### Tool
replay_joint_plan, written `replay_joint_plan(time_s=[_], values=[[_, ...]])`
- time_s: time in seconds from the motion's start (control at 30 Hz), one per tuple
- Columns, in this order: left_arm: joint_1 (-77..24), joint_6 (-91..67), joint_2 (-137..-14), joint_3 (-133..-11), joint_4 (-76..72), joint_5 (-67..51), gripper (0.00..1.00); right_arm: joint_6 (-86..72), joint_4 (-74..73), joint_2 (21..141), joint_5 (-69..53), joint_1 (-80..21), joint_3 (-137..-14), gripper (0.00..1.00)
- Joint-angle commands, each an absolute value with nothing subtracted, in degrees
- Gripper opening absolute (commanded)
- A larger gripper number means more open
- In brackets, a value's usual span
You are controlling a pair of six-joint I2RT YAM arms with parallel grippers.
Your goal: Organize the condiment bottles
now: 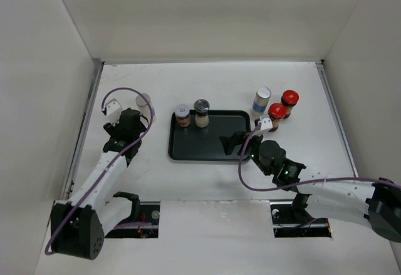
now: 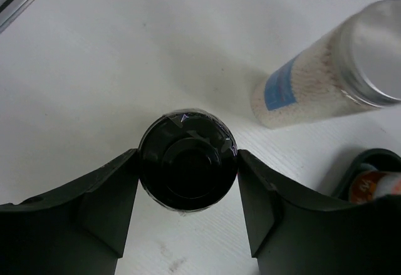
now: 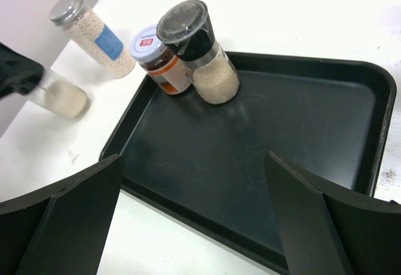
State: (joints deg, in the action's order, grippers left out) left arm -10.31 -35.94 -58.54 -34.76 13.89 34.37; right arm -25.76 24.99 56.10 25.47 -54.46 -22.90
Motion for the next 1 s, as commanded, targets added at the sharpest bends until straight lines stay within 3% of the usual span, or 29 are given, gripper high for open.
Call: replay_joint_plan(time_s=[0.0, 0.27, 0.47, 0.67, 0.97], values=[[-15.31, -34.99, -48.89, -38.84, 13.52, 35.07, 0.33, -26.46, 28.48, 55.63, 25.49, -54.27, -22.5, 1.0], [-37.19, -33.22, -48.33, -45.7, 24.61, 28.22, 0.33, -26.46, 26.81, 49.59, 33.82, -50.23, -21.45, 1.0], [-52.76, -33.23, -61.23, -49.38, 7.16, 30.59, 0.32, -26.63, 19.0, 41.23, 39.45, -45.93, -21.88, 1.0], [-54.45, -26.64, -80.92, -58.17, -9.82, 29.09, 0.32, -28.65, 12.14, 35.51, 40.87, -42.67, -20.92, 1.0], [-51.82, -20.66, -101.94, -72.24, -13.97, 29.79, 0.32, -29.62, 10.81, 34.1, 40.08, -41.97, -19.6, 1.0]])
